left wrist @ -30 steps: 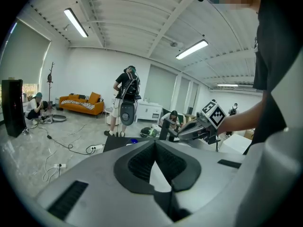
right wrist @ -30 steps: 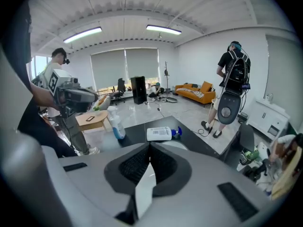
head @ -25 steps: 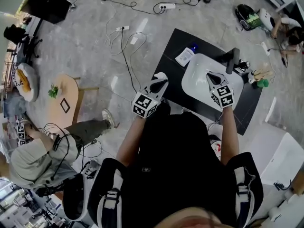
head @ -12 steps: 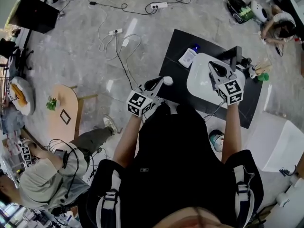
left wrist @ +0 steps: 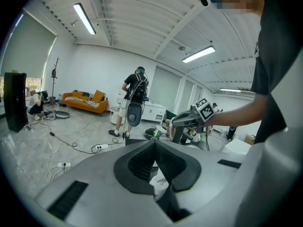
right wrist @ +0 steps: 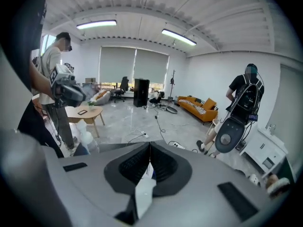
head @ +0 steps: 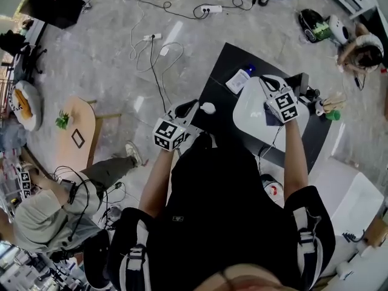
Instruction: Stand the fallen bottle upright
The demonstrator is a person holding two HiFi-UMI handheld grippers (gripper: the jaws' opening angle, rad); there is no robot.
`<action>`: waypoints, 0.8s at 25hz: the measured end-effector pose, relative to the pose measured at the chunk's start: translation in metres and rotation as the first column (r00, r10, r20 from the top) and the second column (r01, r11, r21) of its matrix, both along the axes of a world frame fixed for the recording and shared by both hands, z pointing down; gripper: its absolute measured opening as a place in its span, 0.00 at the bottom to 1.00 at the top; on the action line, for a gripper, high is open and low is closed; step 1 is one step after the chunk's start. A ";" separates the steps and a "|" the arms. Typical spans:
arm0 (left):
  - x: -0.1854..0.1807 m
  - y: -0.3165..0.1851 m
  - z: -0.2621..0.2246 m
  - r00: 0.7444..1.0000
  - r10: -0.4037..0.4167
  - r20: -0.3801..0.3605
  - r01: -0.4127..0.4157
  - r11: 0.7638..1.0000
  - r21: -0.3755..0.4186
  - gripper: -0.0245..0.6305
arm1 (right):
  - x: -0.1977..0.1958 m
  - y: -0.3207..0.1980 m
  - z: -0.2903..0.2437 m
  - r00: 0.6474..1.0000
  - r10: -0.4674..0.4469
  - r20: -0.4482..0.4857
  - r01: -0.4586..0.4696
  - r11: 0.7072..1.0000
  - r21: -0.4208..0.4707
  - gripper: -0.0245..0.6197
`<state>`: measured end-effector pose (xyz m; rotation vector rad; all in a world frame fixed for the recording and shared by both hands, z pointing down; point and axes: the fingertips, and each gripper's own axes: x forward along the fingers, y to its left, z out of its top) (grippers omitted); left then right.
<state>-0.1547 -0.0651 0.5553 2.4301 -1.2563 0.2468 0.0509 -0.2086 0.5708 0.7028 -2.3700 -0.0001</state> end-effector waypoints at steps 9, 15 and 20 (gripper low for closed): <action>0.009 -0.014 -0.012 0.992 -0.116 0.043 0.116 0.993 -0.007 0.06 | 0.017 -0.048 0.095 0.997 -0.005 -0.078 -0.007 0.990 -0.144 0.19; 0.016 -0.020 -0.010 0.986 -0.154 0.058 0.156 0.988 -0.022 0.06 | 0.019 -0.075 0.142 0.995 0.020 -0.095 -0.040 0.976 -0.214 0.20; 0.023 -0.019 -0.008 0.983 -0.164 0.081 0.168 0.985 -0.039 0.06 | 0.022 -0.089 0.180 0.986 -0.001 -0.165 -0.040 0.969 -0.245 0.20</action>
